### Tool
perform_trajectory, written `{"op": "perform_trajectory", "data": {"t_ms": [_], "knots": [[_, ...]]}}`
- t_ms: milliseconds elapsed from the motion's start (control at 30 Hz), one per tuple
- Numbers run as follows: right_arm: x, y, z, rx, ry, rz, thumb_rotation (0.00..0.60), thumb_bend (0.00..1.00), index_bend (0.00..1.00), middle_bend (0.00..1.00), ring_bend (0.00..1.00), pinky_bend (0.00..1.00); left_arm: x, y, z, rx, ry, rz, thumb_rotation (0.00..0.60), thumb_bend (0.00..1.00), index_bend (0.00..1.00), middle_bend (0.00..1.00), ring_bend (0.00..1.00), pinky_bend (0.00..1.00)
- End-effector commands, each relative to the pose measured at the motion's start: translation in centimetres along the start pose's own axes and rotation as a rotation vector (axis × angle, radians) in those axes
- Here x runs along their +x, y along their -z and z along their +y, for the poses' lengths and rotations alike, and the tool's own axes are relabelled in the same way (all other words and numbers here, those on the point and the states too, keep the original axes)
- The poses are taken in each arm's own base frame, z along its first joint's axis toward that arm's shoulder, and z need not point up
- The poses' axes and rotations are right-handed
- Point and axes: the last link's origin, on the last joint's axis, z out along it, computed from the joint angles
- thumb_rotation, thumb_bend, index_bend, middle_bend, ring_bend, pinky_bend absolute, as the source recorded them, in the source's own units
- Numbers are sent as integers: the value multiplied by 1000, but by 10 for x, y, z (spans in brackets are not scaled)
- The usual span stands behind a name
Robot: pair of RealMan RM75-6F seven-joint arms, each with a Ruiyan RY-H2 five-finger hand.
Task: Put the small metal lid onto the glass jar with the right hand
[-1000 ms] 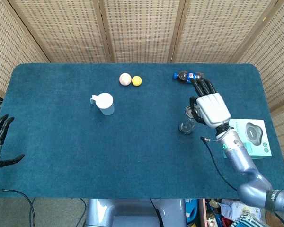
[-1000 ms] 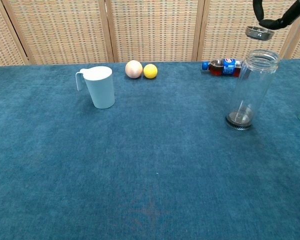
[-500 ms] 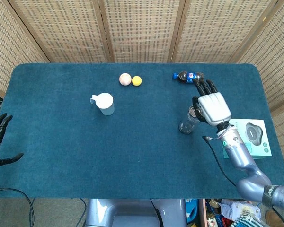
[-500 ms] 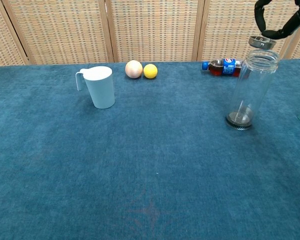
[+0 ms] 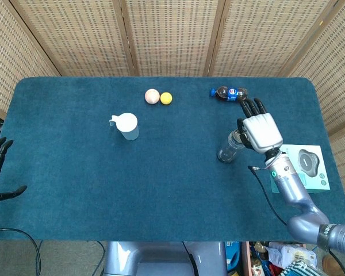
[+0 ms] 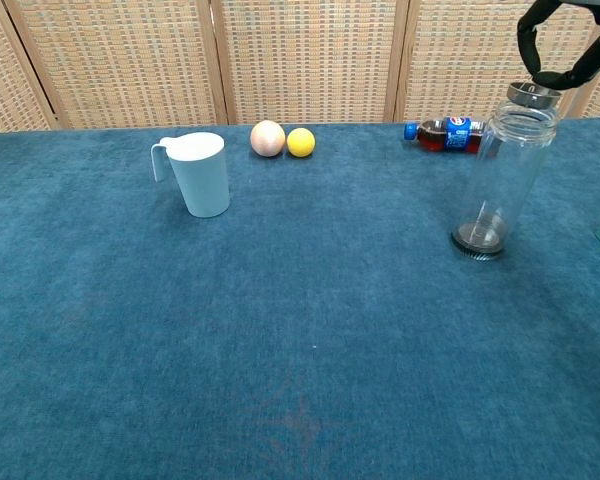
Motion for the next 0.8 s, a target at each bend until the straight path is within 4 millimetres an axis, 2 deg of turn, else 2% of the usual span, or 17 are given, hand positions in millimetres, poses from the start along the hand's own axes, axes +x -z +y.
{"op": "perform_trajectory", "data": {"t_ms": [33,100,133,267,400,567,800], "knots": [[-1,0,0,0,4,-2,600,618,646,9,0,0,0,0,0,2,3,-2,600,32,0,0,0,0],[-2,0,1,-3,12,-5,600,525,504,1,0,0,0,0,-1,5,6,-1,600,32,0,0,0,0],[-3,0,1,-7,14,-7,600,436,386,0,0,0,1,0,-1,6,8,0,600,32,0,0,0,0],[-4,1,4,-20,13,-11,600,160,212,0,0,0,1,-1,-2,10,8,-2,600,33,0,0,0,0],[-4,2,4,-29,15,-12,600,99,170,0,0,0,1,-1,-2,7,7,-3,600,32,0,0,0,0],[-1,5,3,-29,3,-3,600,103,170,0,0,0,1,-1,-1,6,8,-3,600,32,0,0,0,0],[28,18,3,-21,-67,69,600,103,170,0,0,0,1,-1,-3,11,10,-1,600,33,0,0,0,0]]}}
